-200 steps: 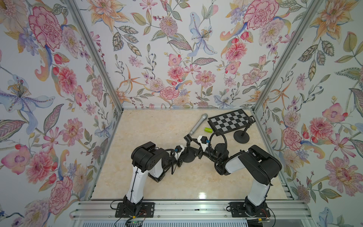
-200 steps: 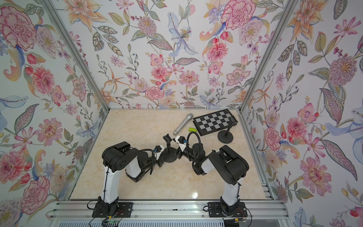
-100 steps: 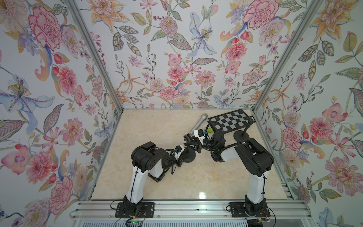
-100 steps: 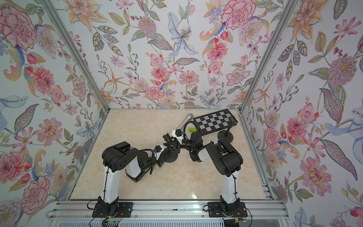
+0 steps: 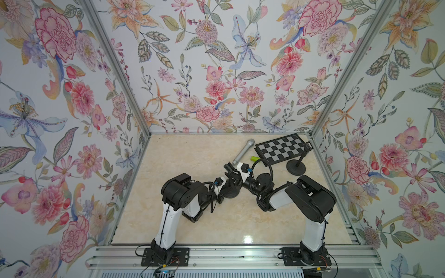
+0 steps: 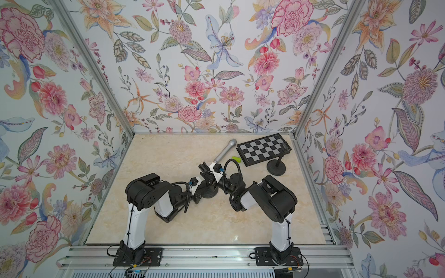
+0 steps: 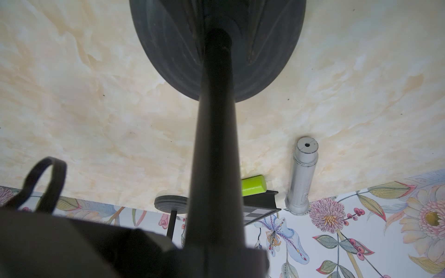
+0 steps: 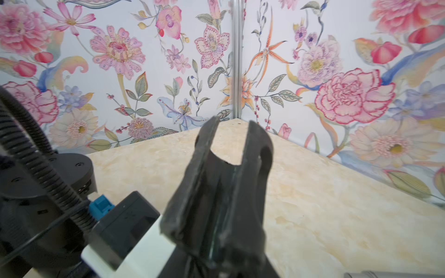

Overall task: Assemble a microphone stand
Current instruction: Screw the microphone stand pole into the microphone stand base, then pick up the microphone stand at the center of the board.

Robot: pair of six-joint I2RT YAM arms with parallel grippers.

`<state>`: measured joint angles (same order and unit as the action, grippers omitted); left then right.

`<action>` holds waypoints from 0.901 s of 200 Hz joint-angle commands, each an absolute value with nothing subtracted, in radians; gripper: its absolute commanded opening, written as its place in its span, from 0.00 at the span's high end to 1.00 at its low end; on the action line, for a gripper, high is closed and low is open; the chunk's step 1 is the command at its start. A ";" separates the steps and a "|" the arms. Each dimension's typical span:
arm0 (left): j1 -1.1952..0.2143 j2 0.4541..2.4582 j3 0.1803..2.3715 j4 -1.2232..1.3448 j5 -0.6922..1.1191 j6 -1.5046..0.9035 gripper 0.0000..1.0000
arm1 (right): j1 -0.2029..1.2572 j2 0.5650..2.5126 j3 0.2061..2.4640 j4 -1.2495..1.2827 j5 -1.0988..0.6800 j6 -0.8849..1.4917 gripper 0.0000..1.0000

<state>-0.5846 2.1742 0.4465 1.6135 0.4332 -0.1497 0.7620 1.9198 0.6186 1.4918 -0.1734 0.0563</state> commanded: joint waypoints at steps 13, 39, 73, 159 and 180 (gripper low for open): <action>-0.578 2.304 0.399 1.839 0.362 -0.143 0.69 | 0.968 2.013 0.588 1.542 0.676 0.036 1.00; -0.579 2.298 0.396 1.838 0.361 -0.142 0.69 | 1.076 2.021 0.674 1.362 0.929 -0.014 1.00; -0.580 2.297 0.399 1.839 0.363 -0.147 0.70 | 1.090 1.984 0.762 1.082 1.055 0.009 1.00; -0.583 2.291 0.391 1.839 0.356 -0.141 0.70 | 0.965 1.792 0.509 1.346 0.147 -0.341 0.10; -0.581 2.289 0.389 1.839 0.351 -0.140 0.69 | 0.822 1.688 0.514 1.179 -0.251 -0.215 0.06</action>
<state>-0.5846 2.1731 0.4438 1.6135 0.4332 -0.1459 0.9520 1.8065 0.5056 1.2938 0.3061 -0.2626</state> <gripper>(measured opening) 0.305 0.925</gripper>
